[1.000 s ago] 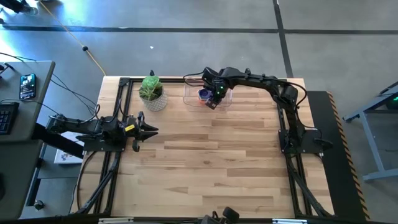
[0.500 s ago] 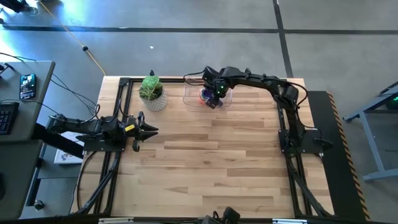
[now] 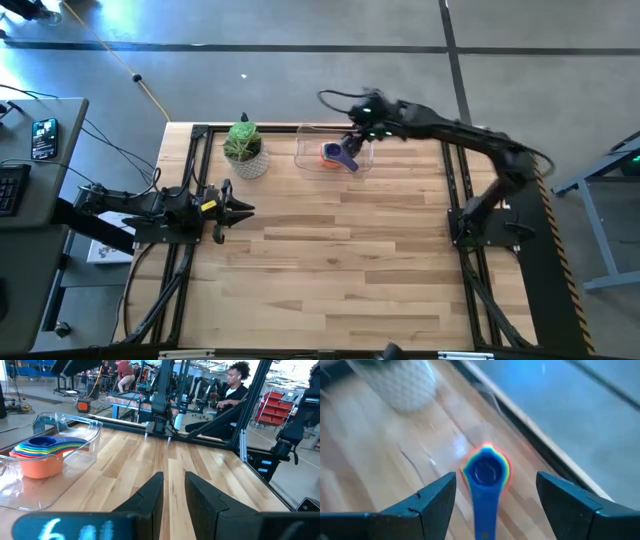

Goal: Nest measuring cups in basket
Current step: Return to Home Position

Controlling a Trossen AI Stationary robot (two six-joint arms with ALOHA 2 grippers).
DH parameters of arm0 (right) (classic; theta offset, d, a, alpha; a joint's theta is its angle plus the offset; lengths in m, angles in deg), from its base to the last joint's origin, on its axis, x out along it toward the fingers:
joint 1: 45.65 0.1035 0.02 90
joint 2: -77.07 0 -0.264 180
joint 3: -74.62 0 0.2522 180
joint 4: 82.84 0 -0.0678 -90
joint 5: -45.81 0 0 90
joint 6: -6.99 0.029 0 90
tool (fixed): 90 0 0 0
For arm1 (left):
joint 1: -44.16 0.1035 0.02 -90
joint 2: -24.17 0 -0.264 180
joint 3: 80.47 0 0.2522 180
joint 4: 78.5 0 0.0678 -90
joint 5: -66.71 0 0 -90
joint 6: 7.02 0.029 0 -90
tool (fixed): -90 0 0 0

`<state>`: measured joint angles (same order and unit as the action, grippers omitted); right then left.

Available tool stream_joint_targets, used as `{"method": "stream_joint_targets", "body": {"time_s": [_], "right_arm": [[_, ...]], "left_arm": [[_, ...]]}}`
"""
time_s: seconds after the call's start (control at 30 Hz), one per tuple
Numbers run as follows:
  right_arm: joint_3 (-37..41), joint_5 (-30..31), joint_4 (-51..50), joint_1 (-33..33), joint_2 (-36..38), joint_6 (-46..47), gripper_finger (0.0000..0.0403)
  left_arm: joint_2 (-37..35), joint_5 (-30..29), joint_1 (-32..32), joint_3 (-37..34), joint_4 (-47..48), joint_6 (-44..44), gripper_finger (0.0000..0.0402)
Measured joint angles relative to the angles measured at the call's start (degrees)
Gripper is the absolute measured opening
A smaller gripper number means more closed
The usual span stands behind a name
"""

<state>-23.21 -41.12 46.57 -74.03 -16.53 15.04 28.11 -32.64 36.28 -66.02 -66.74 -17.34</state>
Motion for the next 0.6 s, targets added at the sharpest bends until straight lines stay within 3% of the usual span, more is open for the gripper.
{"method": "stream_joint_targets", "body": {"time_s": [0.23,0.43,0.6], "right_arm": [[24.11,-3.58,22.15,1.60,19.97,0.53,0.0266],[42.36,-6.41,34.51,4.15,36.62,3.22,0.0266],[55.90,-4.91,41.41,7.38,48.68,5.34,0.0266]], "left_arm": [[0.02,0.01,-0.01,0.00,0.00,0.00,0.0070],[0.01,0.00,-0.02,0.00,0.00,0.00,0.0070],[0.01,0.00,-0.02,-0.01,0.00,0.00,0.0070]]}}
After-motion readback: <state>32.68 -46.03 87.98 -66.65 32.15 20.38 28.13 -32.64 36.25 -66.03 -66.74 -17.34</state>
